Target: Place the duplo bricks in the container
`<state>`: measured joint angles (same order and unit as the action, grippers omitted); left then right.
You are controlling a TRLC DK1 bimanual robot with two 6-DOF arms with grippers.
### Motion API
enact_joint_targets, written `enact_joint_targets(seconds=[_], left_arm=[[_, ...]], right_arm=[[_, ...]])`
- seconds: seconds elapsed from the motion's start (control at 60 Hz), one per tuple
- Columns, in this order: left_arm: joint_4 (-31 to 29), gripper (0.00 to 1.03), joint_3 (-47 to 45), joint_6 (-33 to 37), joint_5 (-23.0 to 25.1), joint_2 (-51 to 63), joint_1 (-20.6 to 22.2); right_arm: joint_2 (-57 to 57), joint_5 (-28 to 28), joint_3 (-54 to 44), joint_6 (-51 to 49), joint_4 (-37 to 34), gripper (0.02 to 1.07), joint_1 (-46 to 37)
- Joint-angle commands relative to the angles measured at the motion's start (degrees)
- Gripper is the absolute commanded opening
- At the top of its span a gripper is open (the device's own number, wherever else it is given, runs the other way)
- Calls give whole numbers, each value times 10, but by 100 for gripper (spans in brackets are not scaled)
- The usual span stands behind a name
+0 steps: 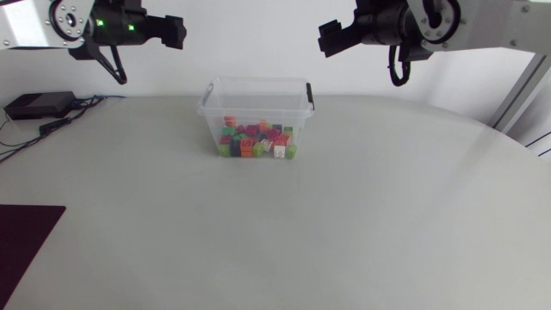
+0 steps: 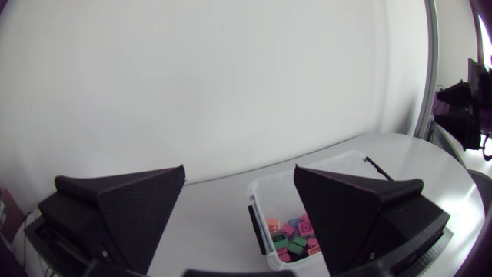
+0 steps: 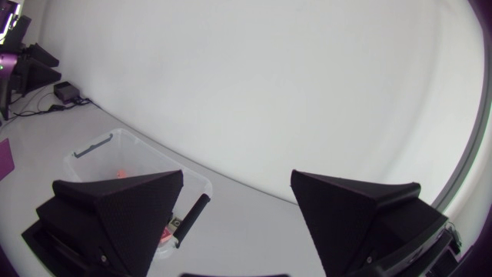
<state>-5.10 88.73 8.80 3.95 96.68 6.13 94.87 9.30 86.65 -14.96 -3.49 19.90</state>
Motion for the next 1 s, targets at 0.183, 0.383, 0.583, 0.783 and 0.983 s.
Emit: enact_joint_targets(seconds=[0.183,0.383,0.583,0.783,0.983], left_arm=[[91,98,-137,1,-5,-109,-31],[115,99,-217,-1,-5,-183,-35],[132,99,-284,-3,-6,-247,-38],[150,99,-344,0,-6,-302,-51],[170,99,-409,4,-6,-364,-57]], right_arm=[[-107,17,-126,-11,75,103,-3],[-176,30,-210,-22,98,103,-2],[-243,59,-288,-25,139,103,11],[-300,75,-344,-38,138,103,21],[-363,94,-403,-38,145,103,20]])
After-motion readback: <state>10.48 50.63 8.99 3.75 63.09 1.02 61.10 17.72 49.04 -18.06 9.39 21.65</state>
